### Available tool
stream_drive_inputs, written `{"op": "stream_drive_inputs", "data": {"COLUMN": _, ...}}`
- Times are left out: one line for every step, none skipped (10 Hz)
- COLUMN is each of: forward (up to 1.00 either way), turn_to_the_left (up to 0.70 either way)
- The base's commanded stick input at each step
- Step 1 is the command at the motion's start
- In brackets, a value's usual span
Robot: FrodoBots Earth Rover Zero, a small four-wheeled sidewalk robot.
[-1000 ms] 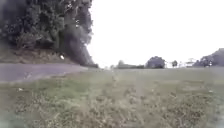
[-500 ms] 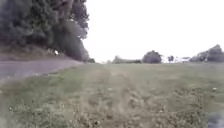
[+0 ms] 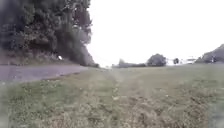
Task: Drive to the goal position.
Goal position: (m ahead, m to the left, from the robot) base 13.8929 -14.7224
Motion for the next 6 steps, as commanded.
{"op": "stream_drive_inputs", "data": {"forward": 0.70, "turn_to_the_left": -0.20}}
{"op": "stream_drive_inputs", "data": {"forward": 0.70, "turn_to_the_left": -0.22}}
{"op": "stream_drive_inputs", "data": {"forward": 0.70, "turn_to_the_left": -0.24}}
{"op": "stream_drive_inputs", "data": {"forward": 0.70, "turn_to_the_left": -0.26}}
{"op": "stream_drive_inputs", "data": {"forward": 0.70, "turn_to_the_left": -0.29}}
{"op": "stream_drive_inputs", "data": {"forward": 0.70, "turn_to_the_left": -0.31}}
